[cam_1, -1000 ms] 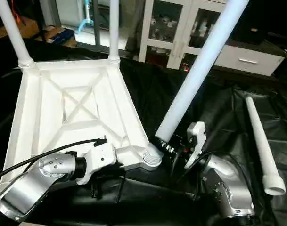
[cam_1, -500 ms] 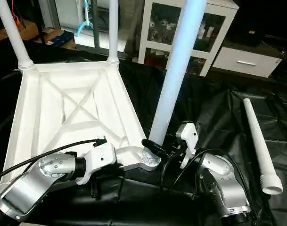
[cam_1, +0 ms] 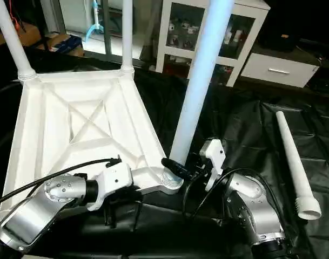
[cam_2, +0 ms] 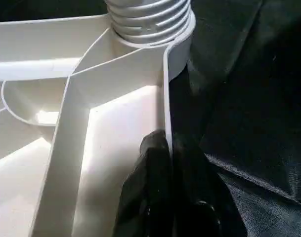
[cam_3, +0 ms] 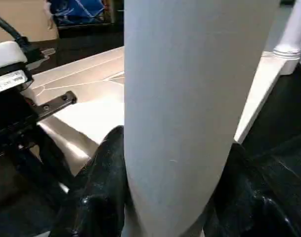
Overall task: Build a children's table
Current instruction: Insert table leg to table base
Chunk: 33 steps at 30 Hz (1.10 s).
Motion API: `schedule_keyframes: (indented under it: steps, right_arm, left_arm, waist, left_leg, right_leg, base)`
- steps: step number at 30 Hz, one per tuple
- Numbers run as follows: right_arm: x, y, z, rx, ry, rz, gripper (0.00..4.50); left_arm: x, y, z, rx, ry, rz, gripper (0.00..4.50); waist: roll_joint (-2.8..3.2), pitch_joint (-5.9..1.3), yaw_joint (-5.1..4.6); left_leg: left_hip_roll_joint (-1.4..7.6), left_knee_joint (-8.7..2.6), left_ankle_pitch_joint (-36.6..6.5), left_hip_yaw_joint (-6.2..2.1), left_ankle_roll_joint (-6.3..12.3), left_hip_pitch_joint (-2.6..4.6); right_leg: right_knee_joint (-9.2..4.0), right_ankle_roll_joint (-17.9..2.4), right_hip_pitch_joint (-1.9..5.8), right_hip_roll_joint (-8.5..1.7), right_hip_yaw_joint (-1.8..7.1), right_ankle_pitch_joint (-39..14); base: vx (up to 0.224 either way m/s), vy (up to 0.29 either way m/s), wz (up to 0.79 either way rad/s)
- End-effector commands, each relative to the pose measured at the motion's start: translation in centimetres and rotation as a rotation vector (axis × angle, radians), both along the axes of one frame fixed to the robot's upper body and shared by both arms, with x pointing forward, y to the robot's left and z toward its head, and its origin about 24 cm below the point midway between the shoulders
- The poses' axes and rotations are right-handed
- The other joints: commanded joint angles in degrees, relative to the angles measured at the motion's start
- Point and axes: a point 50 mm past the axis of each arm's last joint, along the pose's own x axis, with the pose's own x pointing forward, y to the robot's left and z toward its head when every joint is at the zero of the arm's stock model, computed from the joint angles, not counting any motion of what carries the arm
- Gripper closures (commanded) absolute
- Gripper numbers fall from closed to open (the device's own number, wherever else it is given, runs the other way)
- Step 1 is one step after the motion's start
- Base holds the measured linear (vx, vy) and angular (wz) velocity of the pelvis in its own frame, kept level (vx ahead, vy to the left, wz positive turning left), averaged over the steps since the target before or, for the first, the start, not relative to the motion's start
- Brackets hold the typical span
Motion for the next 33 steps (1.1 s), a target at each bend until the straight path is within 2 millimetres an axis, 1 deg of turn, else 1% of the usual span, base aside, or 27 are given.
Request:
schedule_keyframes:
  steps: [1, 3, 4, 6, 7, 8, 9, 10, 11, 12, 13, 14, 16, 17, 18, 20, 21, 22, 24, 26, 27, 28, 29, 30, 31, 32, 33]
  right_arm:
    - [-2.2, -2.2, -7.0, -0.262, 0.3, -0.177, 2.66]
    - [-1.8, -2.3, -7.0, -0.259, 0.301, -0.23, 2.66]
    - [-1.1, -2.5, -7.0, -0.267, 0.3, -0.326, 2.66]
    - [-0.5, -2.4, -7.0, -0.271, 0.297, -0.384, 2.66]
    - [0.0, -2.3, -6.9, -0.271, 0.294, -0.434, 2.66]
    - [0.4, -2.1, -6.7, -0.266, 0.293, -0.462, 2.66]
    - [0.9, -1.8, -6.6, -0.262, 0.295, -0.496, 2.66]
    - [1.8, -1.4, -6.5, -0.27, 0.299, -0.553, 2.66]
    - [1.8, -1.3, -6.5, -0.271, 0.299, -0.555, 2.66]
    - [2.5, -1.0, -6.4, -0.283, 0.297, -0.584, 2.66]
    - [2.9, -0.8, -6.3, -0.317, 0.278, -0.6, 2.66]
    - [3.6, -0.5, -6.2, -0.343, 0.265, -0.628, 2.66]
    - [4.2, -0.3, -6.0, -0.351, 0.261, -0.667, 2.66]
    - [4.4, -0.2, -6.0, -0.351, 0.261, -0.68, 2.66]
    - [5.0, 0.1, -5.9, -0.356, 0.265, -0.717, 2.66]
    - [5.6, 0.5, -5.8, -0.381, 0.257, -0.759, 2.66]
    - [5.9, 0.6, -5.7, -0.394, 0.246, -0.778, 2.66]
    - [6.4, 0.8, -5.4, -0.399, 0.227, -0.849, 2.66]
    - [7.0, 1.0, -5.2, -0.398, 0.214, -0.931, 2.66]
    - [7.2, 1.1, -5.0, -0.391, 0.205, -0.96, 2.66]
    - [7.5, 1.4, -4.7, -0.377, 0.19, -0.971, 2.66]
    - [7.6, 1.6, -4.5, -0.371, 0.182, -0.96, 2.66]
    - [7.6, 1.6, -4.5, -0.371, 0.182, -0.96, 2.66]
    - [7.7, 1.9, -4.4, -0.369, 0.165, -0.951, 2.66]
    - [7.9, 2.0, -4.0, -0.355, 0.138, -0.94, 2.66]
    - [7.9, 2.0, -4.0, -0.353, 0.135, -0.94, 2.66]
    - [8.1, 2.1, -3.8, -0.332, 0.118, -0.948, 2.66]
  left_arm:
    - [0.4, 0.4, -1.3, 0.019, 0.036, 0.091, 4.5]
    - [0.6, 0.3, -1.2, 0.016, 0.031, 0.105, 4.5]
    - [1.2, 0.0, -1.1, 0.008, 0.02, 0.129, 4.5]
    - [1.7, -0.3, -1.0, 0.0, 0.007, 0.159, 4.5]
    - [2.2, -0.6, -0.8, -0.008, -0.001, 0.182, 4.5]
    - [2.5, -0.9, -0.7, -0.014, -0.004, 0.191, 4.5]
    - [2.9, -1.3, -0.5, -0.027, -0.009, 0.215, 4.5]
    - [3.6, -2.1, -0.1, -0.058, -0.004, 0.253, 4.5]
    - [3.7, -2.2, -0.1, -0.059, -0.004, 0.254, 4.5]
    - [4.2, -2.7, 0.2, -0.08, 0.001, 0.289, 4.5]
    - [4.5, -3.1, 0.4, -0.09, 0.002, 0.309, 4.5]
    - [5.0, -3.6, 0.7, -0.101, -0.006, 0.347, 4.5]
    - [5.5, -4.0, 0.9, -0.107, -0.012, 0.384, 4.5]
    - [5.6, -4.1, 0.9, -0.108, -0.012, 0.395, 4.5]
    - [6.1, -4.5, 1.1, -0.111, -0.016, 0.446, 4.5]
    - [6.7, -5.0, 1.3, -0.13, -0.024, 0.502, 4.5]
    - [6.9, -5.3, 1.5, -0.149, -0.027, 0.534, 4.5]
    - [7.4, -5.9, 1.8, -0.18, -0.031, 0.583, 4.5]
    - [7.7, -6.5, 2.1, -0.209, -0.037, 0.623, 4.5]
    - [7.8, -6.7, 2.2, -0.214, -0.04, 0.631, 4.5]
    - [7.9, -6.7, 2.2, -0.217, -0.044, 0.64, 4.5]
    - [7.9, -6.5, 2.2, -0.214, -0.044, 0.641, 4.5]
    - [7.9, -6.5, 2.2, -0.214, -0.044, 0.641, 4.5]
    - [7.9, -6.3, 2.2, -0.211, -0.043, 0.648, 4.5]
    - [8.0, -5.9, 2.0, -0.202, -0.047, 0.66, 4.5]
    - [8.0, -5.8, 2.0, -0.201, -0.047, 0.662, 4.5]
    - [8.2, -5.6, 2.0, -0.197, -0.053, 0.676, 4.5]
  waist:
    - [0.56, 0.95, -0.67]
    - [0.76, 1.02, -0.77]
    - [0.71, 1.09, -0.86]
    - [0.77, 1.11, -1.17]
    - [0.74, 0.91, -1.32]
    - [0.62, 1.12, -1.55]
    - [1.04, 1.08, -1.57]
    - [0.9, 1.12, -2.04]
    - [0.89, 1.11, -2.3]
    - [1.25, 0.56, -2.3]
    - [1.38, 0.25, -2.31]
    - [1.44, 0.29, -2.36]
    - [1.34, 0.44, -2.41]
    - [1.25, 0.53, -2.53]
    - [1.42, 0.43, -2.48]
    - [1.27, 0.26, -2.75]
    - [1.57, 0.07, -2.58]
    - [1.24, -0.06, -2.59]
    - [1.08, -0.19, -2.57]
    - [1.05, -0.44, -2.45]
    - [0.97, -0.66, -2.39]
    - [1.03, -1.12, -2.21]
    - [1.03, -1.12, -2.21]
    - [1.2, -1.2, -1.99]
    - [1.32, -1.28, -1.84]
    - [1.34, -1.31, -1.76]
    - [1.15, -1.35, -1.72]
  left_leg:
    - [4.95, -6.41, -21.9, -3.0, -2.7, -0.28]
    - [4.89, -6.54, -23.8, -3.24, -3.16, -0.26]
    - [4.86, -6.55, -26.2, -3.47, -3.79, 0.01]
    - [4.73, -6.62, -27.6, -3.67, -4.24, -0.02]
    - [4.69, -6.51, -28.1, -3.7, -4.6, 0.27]
    - [4.62, -6.61, -29.1, -3.75, -4.4, 0.23]
    - [4.62, -6.62, -29.6, -3.85, -4.57, 0.36]
    - [4.55, -6.66, -30.8, -4.04, -4.84, 0.19]
    - [4.47, -6.66, -30.9, -4.1, -4.95, 0.07]
    - [4.54, -6.64, -29.0, -4.17, -5.14, -0.22]
    - [4.67, -6.65, -24.7, -3.9, -5.18, -0.8]
    - [4.64, -6.64, -23.3, -3.65, -5.22, -0.91]
    - [4.54, -6.51, -22.8, -3.08, -4.92, -0.74]
    - [4.46, -6.4, -22.9, -2.79, -4.33, -0.67]
    - [4.44, -6.29, -22.7, -2.79, -4.15, -0.67]
    - [4.44, -6.17, -20.6, -2.8, -3.98, -0.92]
    - [4.51, -6.06, -19.3, -2.8, -3.96, -0.96]
    - [4.48, -5.86, -16.5, -2.46, -3.39, -1.08]
    - [4.36, -5.69, -15.8, -2.14, -2.17, -1.03]
    - [4.23, -5.37, -17.0, -1.96, -1.24, -1.06]
    - [4.24, -5.22, -15.4, -1.91, -0.53, -1.28]
    - [4.18, -4.74, -10.7, -1.78, 0.62, -1.42]
    - [4.18, -4.74, -10.7, -1.78, 0.62, -1.42]
    - [4.02, -4.09, -3.9, -1.37, 3.15, -1.59]
    - [3.9, -3.82, -0.9, -1.21, 4.59, -1.79]
    - [3.93, -3.72, -0.4, -1.06, 5.15, -1.62]
    - [3.92, -3.54, -0.1, -0.89, 5.96, -1.6]
  right_leg:
    - [-5.19, -7.0, -1.83, -3.25, 2.33, -21.0]
    - [-5.41, -6.2, -2.03, -3.33, 2.32, -24.1]
    - [-5.85, -4.8, -2.53, -3.42, 2.36, -28.1]
    - [-6.04, -4.1, -2.71, -3.42, 2.32, -30.3]
    - [-6.16, -3.6, -2.96, -3.42, 2.28, -30.8]
    - [-6.29, -3.2, -3.13, -3.31, 2.22, -31.5]
    - [-6.28, -3.2, -3.21, -3.34, 2.18, -31.7]
    - [-6.4, -2.9, -3.13, -3.42, 1.95, -33.3]
    - [-6.38, -3.0, -3.11, -3.38, 1.82, -33.3]
    - [-6.08, -3.5, -2.58, -3.43, 1.72, -29.4]
    - [-5.55, -4.6, -2.26, -3.21, 1.71, -22.1]
    - [-5.34, -5.2, -2.3, -2.99, 1.64, -19.1]
    - [-5.18, -6.7, -2.42, -2.93, 1.62, -15.6]
    - [-5.31, -7.2, -2.61, -3.05, 1.78, -16.1]
    - [-5.31, -7.4, -2.51, -3.16, 1.83, -16.3]
    - [-5.16, -7.9, -2.18, -3.21, 1.72, -14.7]
    - [-4.94, -8.1, -2.0, -3.27, 1.76, -12.7]
    - [-4.66, -8.8, -1.77, -3.15, 1.74, -8.4]
    - [-4.68, -9.5, -1.82, -3.21, 1.71, -8.9]
    - [-4.96, -9.0, -2.26, -3.14, 1.78, -11.2]
    - [-4.68, -8.9, -2.09, -2.96, 1.68, -9.2]
    - [-3.91, -9.5, -1.68, -2.84, 1.54, -2.9]
    - [-3.91, -9.5, -1.68, -2.84, 1.54, -2.9]
    - [-2.95, -11.6, -1.42, -2.61, 1.42, 7.4]
    - [-2.54, -12.8, -1.06, -2.58, 1.35, 11.6]
    - [-2.48, -13.4, -1.1, -2.64, 1.34, 12.6]
    - [-2.35, -14.3, -0.97, -2.64, 1.39, 13.5]
  base:
    - [0.0, 0.0, 0.0]
    - [0.0, 0.0, 0.0]
    - [0.0, 0.0, 0.0]
    - [-0.025, 0.002, -0.02]
    - [-0.06, 0.007, -0.02]
    - [-0.06, 0.007, -0.02]
    - [-0.063, 0.011, -0.01]
    - [-0.064, 0.023, -0.06]
    - [-0.064, 0.023, -0.06]
    - [-0.066, 0.034, -0.11]
    - [-0.055, 0.035, -0.1]
    - [-0.055, 0.035, -0.1]
    - [0.0, 0.0, 0.0]
    - [0.0, 0.0, 0.0]
    - [0.0, 0.0, 0.0]
    - [0.0, 0.0, 0.0]
    - [0.0, 0.0, 0.0]
    - [0.0, 0.0, 0.0]
    - [0.0, 0.0, 0.0]
    - [0.0, 0.0, 0.0]
    - [0.053, -0.031, 0.0]
    - [0.09, -0.031, 0.0]
    - [0.09, -0.031, 0.0]
    - [0.084, -0.031, -0.01]
    - [0.057, -0.027, -0.03]
    - [0.057, -0.027, -0.03]
    - [0.0, 0.0, 0.0]
